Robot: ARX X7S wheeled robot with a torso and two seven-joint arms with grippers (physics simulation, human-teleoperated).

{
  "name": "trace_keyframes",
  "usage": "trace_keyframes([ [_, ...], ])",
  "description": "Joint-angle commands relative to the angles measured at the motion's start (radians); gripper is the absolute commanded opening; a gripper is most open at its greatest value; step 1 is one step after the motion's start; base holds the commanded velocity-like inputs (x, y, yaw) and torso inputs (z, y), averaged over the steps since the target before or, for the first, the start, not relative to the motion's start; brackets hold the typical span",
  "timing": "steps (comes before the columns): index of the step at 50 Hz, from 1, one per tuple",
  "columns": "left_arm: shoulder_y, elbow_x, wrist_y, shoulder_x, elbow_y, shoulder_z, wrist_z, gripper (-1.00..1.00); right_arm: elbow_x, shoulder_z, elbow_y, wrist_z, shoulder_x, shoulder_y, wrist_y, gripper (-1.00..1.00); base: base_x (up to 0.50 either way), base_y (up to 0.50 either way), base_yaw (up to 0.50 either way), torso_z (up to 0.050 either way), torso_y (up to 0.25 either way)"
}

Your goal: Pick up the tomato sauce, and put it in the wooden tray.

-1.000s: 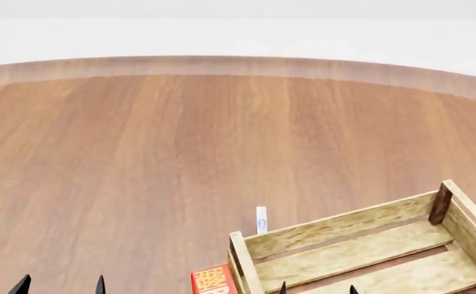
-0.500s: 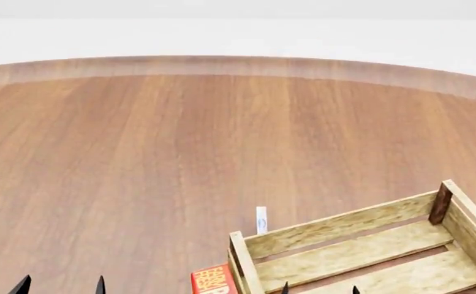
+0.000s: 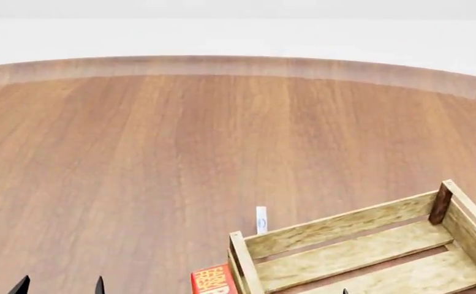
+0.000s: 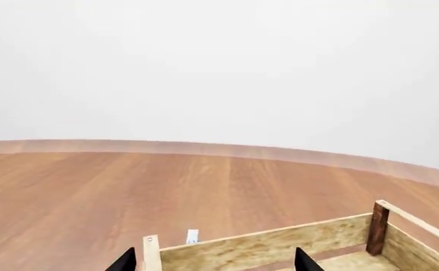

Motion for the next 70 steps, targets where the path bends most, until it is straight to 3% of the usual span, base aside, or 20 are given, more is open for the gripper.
trace_keyframes([
  [1, -0.003, -0.004, 0.003, -0.005, -0.004, 0.007, -0.009, 1.0, -0.045, -0.038, -0.118, 0.022, 0.019, -0.079, -0.03, 1.0, 0.0, 0.0, 0.0, 0.0, 0.0],
  [15, -0.001, -0.008, 0.001, -0.013, 0.002, 0.013, -0.019, 1.0, -0.109, -0.079, -0.204, 0.06, 0.033, -0.167, -0.065, 1.0, 0.0, 0.0, 0.0, 0.0, 0.0],
  [31, -0.004, -0.012, 0.005, -0.018, -0.002, 0.022, -0.031, 1.0, -0.071, -0.065, -0.065, 0.102, 0.033, -0.224, -0.227, 1.0, 0.0, 0.0, 0.0, 0.0, 0.0],
  [70, -0.007, -0.022, 0.004, -0.033, 0.001, 0.042, -0.055, 1.0, -0.076, -0.062, 0.103, 0.184, 0.045, -0.33, -0.359, 1.0, 0.0, 0.0, 0.0, 0.0, 0.0],
])
